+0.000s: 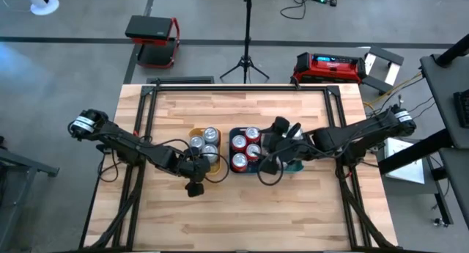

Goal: Sort soda cans
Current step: Adjust the yellow bin, then put the blue-white soda can into the yellow bin

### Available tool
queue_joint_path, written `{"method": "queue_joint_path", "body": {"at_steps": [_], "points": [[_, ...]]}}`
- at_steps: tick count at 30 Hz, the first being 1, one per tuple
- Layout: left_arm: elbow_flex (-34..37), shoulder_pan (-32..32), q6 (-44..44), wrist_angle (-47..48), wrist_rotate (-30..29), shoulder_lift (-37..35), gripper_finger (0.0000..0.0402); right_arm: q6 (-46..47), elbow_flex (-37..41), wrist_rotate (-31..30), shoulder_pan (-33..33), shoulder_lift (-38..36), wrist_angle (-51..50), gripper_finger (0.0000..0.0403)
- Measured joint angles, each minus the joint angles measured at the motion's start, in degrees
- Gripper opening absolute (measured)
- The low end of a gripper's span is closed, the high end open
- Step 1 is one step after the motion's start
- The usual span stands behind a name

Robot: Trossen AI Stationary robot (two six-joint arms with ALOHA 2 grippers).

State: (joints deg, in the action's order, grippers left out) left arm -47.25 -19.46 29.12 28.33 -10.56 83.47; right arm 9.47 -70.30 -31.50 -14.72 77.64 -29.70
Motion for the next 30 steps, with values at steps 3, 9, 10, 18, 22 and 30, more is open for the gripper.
{"method": "queue_joint_path", "body": {"at_steps": [3,9,10,18,22,30], "points": [[-0.7,0.0,0.0,0.7,-0.3,0.0,0.0073,0.0,-1.3,0.0,0.0,-0.5,-1.7,0.0354],[-7.4,0.0,-1.0,2.5,-0.6,-0.2,0.0149,1.7,-5.4,-0.1,0.0,-2.2,-12.1,0.0354],[-9.2,-0.1,-1.6,3.9,-0.7,-0.4,0.0160,2.9,-6.2,-0.1,0.0,-2.6,-15.3,0.0354],[-21.4,-0.2,-8.0,16.1,-9.6,-2.7,0.0230,17.9,-13.4,2.3,2.6,-4.8,-50.7,0.0354],[-20.4,-0.2,-15.4,3.7,-17.8,-5.6,0.0251,24.4,-14.0,7.1,5.9,-5.3,-60.5,0.0354],[0.4,2.6,-30.7,-47.2,-11.8,-8.8,0.0291,17.1,-9.0,17.8,14.2,-6.3,-60.2,0.0354]]}}
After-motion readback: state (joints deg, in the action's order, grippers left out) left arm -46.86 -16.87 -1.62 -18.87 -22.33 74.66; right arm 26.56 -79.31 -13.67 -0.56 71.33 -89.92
